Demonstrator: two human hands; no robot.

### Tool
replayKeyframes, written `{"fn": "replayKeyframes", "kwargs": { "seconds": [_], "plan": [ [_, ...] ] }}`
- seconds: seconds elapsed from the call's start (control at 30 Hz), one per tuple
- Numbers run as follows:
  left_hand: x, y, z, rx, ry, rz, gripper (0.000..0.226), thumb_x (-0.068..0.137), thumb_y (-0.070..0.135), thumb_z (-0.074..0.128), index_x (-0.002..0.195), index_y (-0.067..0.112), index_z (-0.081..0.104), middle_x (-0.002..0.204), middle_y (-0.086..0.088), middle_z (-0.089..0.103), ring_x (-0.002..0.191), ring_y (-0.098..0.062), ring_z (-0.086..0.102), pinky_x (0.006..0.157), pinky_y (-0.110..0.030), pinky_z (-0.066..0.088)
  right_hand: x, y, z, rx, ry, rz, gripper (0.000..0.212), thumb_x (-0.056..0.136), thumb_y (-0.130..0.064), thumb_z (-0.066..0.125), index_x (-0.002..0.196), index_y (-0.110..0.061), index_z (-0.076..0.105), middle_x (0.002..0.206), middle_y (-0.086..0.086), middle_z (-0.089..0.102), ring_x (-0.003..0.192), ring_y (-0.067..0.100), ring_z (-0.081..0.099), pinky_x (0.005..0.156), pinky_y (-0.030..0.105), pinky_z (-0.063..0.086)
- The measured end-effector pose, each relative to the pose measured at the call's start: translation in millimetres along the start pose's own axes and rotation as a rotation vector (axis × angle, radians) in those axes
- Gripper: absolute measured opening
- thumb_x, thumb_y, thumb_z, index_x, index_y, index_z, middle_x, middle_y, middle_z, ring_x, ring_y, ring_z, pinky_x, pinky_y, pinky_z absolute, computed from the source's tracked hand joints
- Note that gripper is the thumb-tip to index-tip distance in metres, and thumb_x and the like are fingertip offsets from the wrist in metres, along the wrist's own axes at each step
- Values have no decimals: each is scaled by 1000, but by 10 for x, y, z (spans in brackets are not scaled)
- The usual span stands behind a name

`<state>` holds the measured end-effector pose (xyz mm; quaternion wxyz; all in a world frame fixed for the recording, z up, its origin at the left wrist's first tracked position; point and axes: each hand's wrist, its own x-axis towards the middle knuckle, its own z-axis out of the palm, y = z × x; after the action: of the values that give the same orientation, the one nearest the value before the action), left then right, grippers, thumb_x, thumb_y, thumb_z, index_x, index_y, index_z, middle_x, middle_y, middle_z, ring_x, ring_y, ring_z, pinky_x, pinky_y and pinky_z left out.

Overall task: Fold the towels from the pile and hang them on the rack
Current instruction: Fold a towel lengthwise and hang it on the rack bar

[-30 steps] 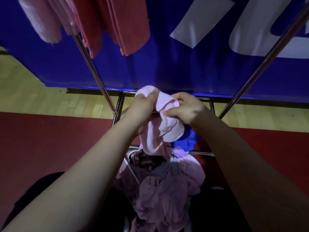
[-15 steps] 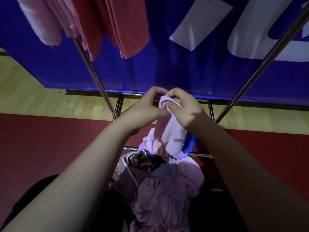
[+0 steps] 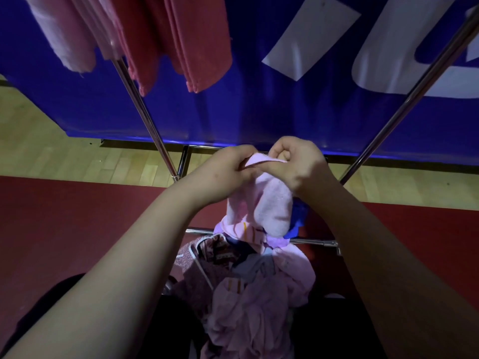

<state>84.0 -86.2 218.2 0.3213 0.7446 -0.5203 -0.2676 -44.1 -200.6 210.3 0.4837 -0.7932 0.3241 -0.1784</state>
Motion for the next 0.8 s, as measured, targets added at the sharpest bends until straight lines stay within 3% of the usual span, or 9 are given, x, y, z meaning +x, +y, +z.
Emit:
{"fn": "replayKeyframes", "kwargs": {
  "seconds": [0.1,0.23,0.3,0.37,0.43,0.53,0.6,0.7,0.8],
  "plan": [
    [1,-18,-64,156,15,42,19,93,23,61,79,21,49,66,8,46,63,-7,43,53,-21,30,19,54,-10,-20,-82,8,11,84,-16,71,82,-9,63,58,0,48,53,6,39,52,26,33],
    [-4,5,-99,192,168,119,5,90,7,53,89,12,53,74,2,52,73,-20,48,59,-28,28,19,108,44,-204,-273,49,13,82,-7,68,90,1,62,70,13,59,65,14,46,58,35,40],
    [-16,41,-137,128,292,141,5,91,8,50,89,12,52,71,6,50,70,-13,45,59,-26,31,24,152,63,-343,-340,106,3,85,-5,63,84,-2,60,72,8,59,68,17,47,57,28,39],
    [-26,67,-197,54,422,135,5,92,10,49,91,12,53,70,8,49,69,-8,42,61,-19,33,18,203,81,-388,-377,173,26,88,-1,58,66,-14,52,60,-3,46,59,13,39,45,15,30],
    [-32,83,-249,9,524,121,7,93,10,49,94,9,56,74,7,53,71,-9,45,63,-13,34,28,275,87,-419,-363,183,36,89,-3,58,59,-20,46,55,-5,41,59,16,38,46,17,26],
    [-34,63,-287,-20,593,68,11,96,16,48,92,9,56,74,5,55,68,-3,47,62,-12,35,40,304,90,-340,-263,188,26,91,-4,54,67,-14,53,59,-1,45,65,18,41,55,28,31],
    [-17,-4,-303,15,598,20,17,97,19,48,82,12,51,66,6,47,61,-2,42,57,-14,33,57,279,80,-302,-108,156,14,93,-4,48,81,-4,53,66,3,44,65,19,39,59,31,30],
    [16,-153,-291,140,472,-37,34,100,31,49,73,10,46,61,-1,46,58,-15,41,54,-27,27,78,213,12,-192,193,99,14,97,-5,42,93,6,51,75,11,44,69,21,39,57,28,28],
    [32,-207,-198,259,325,-90,44,100,41,46,72,6,48,61,-7,47,66,-31,49,58,-36,23,67,157,-63,-127,389,6,16,100,-6,40,99,5,52,79,7,47,76,20,43,64,23,26]
  ]
}}
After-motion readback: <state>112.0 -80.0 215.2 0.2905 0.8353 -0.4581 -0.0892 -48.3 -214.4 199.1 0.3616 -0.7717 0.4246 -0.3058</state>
